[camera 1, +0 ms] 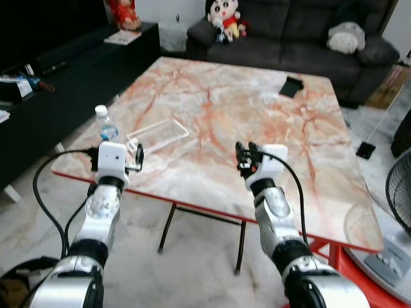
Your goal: Picking trash to rubbish bin
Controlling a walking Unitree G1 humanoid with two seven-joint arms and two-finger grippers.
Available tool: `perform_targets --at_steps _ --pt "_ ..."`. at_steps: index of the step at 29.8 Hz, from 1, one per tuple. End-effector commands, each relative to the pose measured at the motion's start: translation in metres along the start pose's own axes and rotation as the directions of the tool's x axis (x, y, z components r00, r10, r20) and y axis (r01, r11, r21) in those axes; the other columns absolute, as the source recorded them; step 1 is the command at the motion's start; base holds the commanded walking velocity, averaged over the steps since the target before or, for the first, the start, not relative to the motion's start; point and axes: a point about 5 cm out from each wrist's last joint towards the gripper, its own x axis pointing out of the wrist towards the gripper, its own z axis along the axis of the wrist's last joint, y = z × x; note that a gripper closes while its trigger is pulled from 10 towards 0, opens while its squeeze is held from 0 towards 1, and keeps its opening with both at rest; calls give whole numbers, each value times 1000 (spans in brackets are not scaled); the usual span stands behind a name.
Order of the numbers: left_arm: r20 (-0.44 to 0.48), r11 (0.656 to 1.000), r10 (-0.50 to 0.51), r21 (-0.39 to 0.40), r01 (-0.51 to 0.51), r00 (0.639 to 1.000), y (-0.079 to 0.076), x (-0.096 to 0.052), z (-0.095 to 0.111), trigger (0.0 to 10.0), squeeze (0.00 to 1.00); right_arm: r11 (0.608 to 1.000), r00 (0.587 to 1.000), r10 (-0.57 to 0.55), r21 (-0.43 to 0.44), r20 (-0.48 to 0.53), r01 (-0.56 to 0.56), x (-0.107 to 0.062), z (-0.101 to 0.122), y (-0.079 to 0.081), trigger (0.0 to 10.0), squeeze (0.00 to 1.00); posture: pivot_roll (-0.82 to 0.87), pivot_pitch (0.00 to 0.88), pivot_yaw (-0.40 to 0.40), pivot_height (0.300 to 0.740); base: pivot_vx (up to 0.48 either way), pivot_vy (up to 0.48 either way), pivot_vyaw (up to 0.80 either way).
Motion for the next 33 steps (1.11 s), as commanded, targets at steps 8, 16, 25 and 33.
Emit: perform_targets --at_steps 8,16,25,33 --pt "3 1000 11 3 -11 1000 3 1 2 10000 0 1000 1000 -1 -11 13 1 3 5 -2 10000 0 71 0 -46 740 293 0 0" --pt "6 1000 13 -3 -13 1000 2 2 3 10000 0 1000 1000 3 -15 15 -3 3 6 -1 10000 0 71 0 -51 740 282 0 0" --pt "6 1000 15 -4 -15 1000 1 2 3 10000 0 1000 1000 1 -11 14 -1 3 6 -1 10000 0 69 0 -53 740 293 0 0" --pt "7 1000 17 -5 -17 1000 1 2 3 10000 0 1000 1000 3 -9 13 -3 3 5 -1 10000 0 69 3 -55 740 293 0 0"
